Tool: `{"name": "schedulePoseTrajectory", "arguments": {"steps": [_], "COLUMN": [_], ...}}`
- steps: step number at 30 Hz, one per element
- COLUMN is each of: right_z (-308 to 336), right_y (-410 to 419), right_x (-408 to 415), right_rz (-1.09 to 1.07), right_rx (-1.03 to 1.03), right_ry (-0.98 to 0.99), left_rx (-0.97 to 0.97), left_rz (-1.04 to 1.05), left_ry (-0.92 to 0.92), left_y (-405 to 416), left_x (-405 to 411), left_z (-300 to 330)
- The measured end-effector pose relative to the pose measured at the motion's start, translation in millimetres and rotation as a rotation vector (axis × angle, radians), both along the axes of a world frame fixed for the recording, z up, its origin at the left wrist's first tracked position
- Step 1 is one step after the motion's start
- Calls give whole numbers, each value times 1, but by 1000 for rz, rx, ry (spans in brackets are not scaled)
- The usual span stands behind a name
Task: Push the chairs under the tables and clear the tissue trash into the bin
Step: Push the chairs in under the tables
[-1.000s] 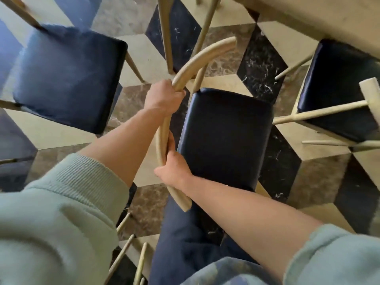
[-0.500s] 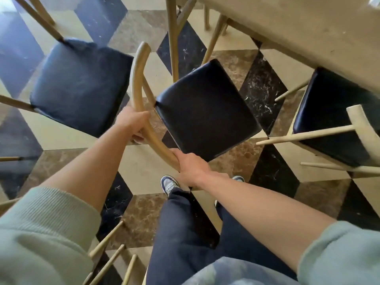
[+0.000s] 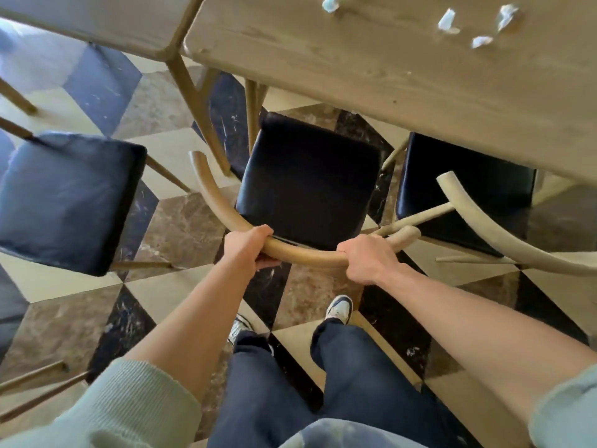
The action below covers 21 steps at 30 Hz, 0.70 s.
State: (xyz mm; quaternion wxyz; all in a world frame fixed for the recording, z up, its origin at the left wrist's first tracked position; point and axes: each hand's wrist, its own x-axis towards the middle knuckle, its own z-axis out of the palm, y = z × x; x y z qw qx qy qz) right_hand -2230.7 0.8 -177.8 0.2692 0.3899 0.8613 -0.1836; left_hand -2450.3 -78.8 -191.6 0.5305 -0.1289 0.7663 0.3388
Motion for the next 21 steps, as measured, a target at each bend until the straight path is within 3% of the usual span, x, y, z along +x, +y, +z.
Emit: {"name": "schedulePoseTrajectory", "arguments": {"steps": [5,16,21], "right_z": [-12,-36,-22], "right_y": [75,143,140], "right_x": [24,-5,-7], "right_rz": [-91,-90,-87], "right_rx": [241,285,215], "right_ry": [34,40,-31], "left_rx": [74,-4,66], "left_rz": [-8,19,-86], "left_ry": [35,98,-6], "left_y": [79,161,148], "left_x": [28,-4,-11], "left_z": [7,-9,-1]}}
